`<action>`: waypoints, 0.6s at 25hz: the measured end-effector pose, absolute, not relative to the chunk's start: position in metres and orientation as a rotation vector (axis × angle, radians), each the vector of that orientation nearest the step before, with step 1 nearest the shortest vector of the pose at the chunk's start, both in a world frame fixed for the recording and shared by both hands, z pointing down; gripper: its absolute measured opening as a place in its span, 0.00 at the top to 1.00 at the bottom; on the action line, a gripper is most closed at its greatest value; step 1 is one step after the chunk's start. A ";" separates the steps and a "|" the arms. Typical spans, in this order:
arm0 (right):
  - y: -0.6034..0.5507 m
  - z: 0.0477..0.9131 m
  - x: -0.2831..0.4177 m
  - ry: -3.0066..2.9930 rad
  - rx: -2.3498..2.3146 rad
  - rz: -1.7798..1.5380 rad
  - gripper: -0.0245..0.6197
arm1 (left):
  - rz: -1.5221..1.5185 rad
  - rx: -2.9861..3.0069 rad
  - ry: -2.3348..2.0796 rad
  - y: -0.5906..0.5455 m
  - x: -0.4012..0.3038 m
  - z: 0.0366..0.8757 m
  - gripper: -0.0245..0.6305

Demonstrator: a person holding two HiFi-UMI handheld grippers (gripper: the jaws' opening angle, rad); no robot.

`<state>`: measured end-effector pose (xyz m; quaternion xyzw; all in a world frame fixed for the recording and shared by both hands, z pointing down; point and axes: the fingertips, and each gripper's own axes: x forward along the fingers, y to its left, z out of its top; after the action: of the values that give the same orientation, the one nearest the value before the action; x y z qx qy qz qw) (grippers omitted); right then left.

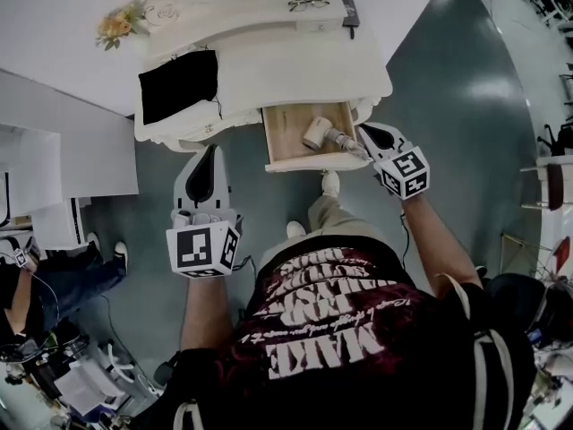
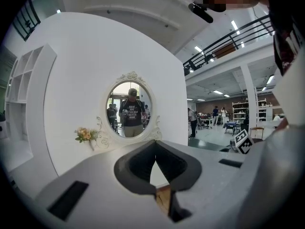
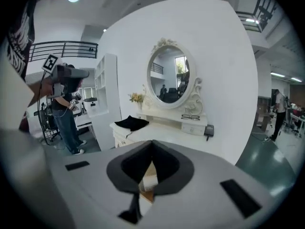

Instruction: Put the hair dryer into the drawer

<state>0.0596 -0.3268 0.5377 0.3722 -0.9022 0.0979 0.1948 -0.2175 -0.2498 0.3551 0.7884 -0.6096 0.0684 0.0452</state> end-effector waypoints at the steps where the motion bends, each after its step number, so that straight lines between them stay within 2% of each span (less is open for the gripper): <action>1: -0.323 0.522 0.059 -2.552 1.058 0.247 0.95 | 0.200 2.416 -1.860 -0.248 -0.217 0.353 0.96; 15: -0.272 0.368 0.038 -2.717 1.173 -0.085 0.95 | 0.109 2.497 -1.848 -0.224 -0.229 0.326 0.96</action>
<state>0.0381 -0.2717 0.3683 0.3945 -0.9140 -0.0287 0.0906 -0.2289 -0.2240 0.3265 0.8033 -0.5944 0.0351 0.0166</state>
